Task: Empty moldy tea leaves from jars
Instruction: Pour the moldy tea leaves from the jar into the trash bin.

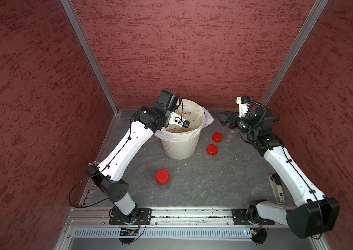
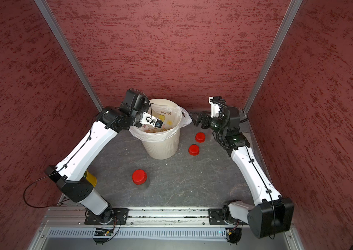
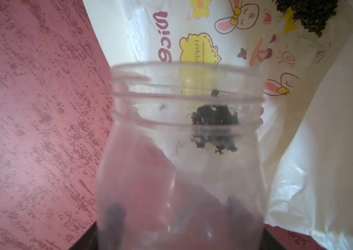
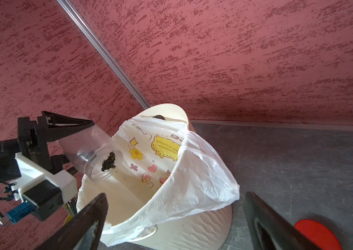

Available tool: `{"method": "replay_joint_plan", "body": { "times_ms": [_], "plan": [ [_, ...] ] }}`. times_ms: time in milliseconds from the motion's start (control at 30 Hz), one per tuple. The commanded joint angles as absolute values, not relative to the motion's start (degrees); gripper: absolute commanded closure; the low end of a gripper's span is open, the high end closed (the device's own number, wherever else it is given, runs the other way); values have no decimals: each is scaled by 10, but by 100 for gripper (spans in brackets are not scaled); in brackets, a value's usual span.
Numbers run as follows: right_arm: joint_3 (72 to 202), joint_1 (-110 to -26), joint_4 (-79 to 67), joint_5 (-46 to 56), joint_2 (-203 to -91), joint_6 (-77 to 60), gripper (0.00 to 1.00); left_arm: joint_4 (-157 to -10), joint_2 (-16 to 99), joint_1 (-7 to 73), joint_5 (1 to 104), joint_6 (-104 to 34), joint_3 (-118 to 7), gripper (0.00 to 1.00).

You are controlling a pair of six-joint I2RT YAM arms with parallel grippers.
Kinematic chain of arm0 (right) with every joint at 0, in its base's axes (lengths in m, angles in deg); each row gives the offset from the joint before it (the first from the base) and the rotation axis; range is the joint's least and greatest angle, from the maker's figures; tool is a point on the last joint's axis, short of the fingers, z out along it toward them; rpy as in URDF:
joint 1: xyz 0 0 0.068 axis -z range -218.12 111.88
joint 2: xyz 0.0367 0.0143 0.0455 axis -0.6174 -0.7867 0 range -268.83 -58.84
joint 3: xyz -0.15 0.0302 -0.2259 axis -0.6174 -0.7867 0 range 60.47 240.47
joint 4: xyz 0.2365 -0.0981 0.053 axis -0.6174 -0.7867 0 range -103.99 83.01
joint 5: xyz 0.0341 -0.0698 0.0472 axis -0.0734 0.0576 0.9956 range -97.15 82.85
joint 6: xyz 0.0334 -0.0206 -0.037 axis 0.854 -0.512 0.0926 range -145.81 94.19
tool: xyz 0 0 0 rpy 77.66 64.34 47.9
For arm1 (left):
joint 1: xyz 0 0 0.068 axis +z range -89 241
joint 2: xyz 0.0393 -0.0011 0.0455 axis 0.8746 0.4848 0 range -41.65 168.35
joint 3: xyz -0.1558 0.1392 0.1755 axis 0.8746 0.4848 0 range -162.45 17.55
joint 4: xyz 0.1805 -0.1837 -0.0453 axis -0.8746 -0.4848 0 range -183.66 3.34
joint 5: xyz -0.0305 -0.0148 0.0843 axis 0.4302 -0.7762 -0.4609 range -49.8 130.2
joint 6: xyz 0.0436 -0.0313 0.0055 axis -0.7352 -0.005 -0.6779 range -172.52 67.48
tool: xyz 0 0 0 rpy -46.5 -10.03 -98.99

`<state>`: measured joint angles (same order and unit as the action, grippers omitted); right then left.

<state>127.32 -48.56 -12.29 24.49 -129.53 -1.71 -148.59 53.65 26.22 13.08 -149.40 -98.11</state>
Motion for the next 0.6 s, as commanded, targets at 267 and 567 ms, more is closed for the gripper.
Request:
{"method": "replay_joint_plan", "body": {
  "times_ms": [267, 567],
  "plan": [
    [1284, -482, -95, 259, -1299, -5, 1, -1465, 539, 262, 143, -1491, -955, 33],
    [1282, -481, -96, 257, -1295, -8, 1, -1473, 540, 237, 130, -1495, -1010, 32]
  ]
}}
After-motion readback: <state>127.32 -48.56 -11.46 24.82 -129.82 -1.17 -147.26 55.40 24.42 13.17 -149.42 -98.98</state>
